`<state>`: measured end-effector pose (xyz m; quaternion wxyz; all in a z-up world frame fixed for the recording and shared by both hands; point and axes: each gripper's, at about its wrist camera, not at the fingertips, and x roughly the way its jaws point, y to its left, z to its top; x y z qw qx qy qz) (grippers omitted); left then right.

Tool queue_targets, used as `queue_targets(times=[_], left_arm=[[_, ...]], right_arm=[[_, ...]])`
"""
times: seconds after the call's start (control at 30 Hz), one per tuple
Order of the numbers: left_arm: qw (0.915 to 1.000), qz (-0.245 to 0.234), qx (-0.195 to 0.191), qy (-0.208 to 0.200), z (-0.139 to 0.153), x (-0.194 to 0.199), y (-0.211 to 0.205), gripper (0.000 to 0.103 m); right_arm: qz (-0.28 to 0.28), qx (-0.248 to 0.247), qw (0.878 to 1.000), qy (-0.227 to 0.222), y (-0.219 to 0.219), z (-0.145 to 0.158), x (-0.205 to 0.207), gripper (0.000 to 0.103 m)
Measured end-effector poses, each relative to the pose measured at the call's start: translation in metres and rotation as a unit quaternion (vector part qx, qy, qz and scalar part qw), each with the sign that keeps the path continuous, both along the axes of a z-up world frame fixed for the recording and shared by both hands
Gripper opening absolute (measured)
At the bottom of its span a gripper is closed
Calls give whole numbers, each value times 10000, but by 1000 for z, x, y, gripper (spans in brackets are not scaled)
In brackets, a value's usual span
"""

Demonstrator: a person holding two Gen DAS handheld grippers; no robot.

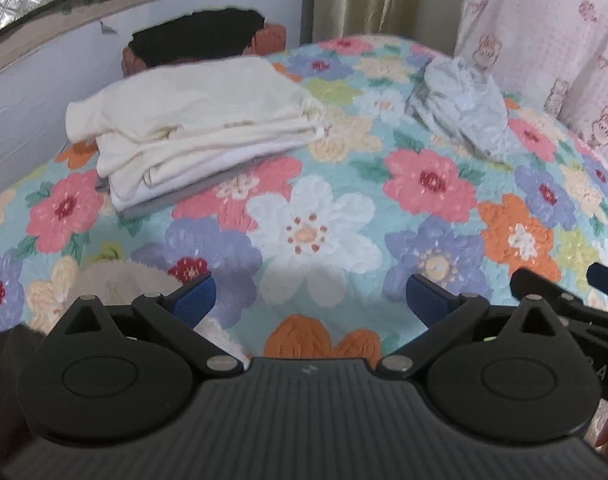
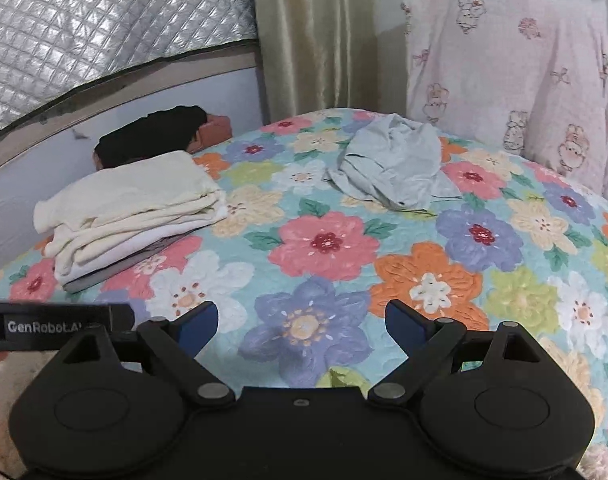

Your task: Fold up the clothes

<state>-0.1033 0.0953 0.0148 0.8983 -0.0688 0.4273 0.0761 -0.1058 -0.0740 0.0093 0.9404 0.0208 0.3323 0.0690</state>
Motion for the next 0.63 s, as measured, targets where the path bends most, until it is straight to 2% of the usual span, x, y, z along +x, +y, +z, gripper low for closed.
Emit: queue_targets(times=[0.23,0.63], left_arm=[[9999,-78,150,16,-3,3,-9,103],[9988,-246,401,100,-7,10,-21,103]], right_arm=[[-161,-31,9998,-124,-6,-3,0,93],[-209,274,9992,-213,-20,-8,2,93]])
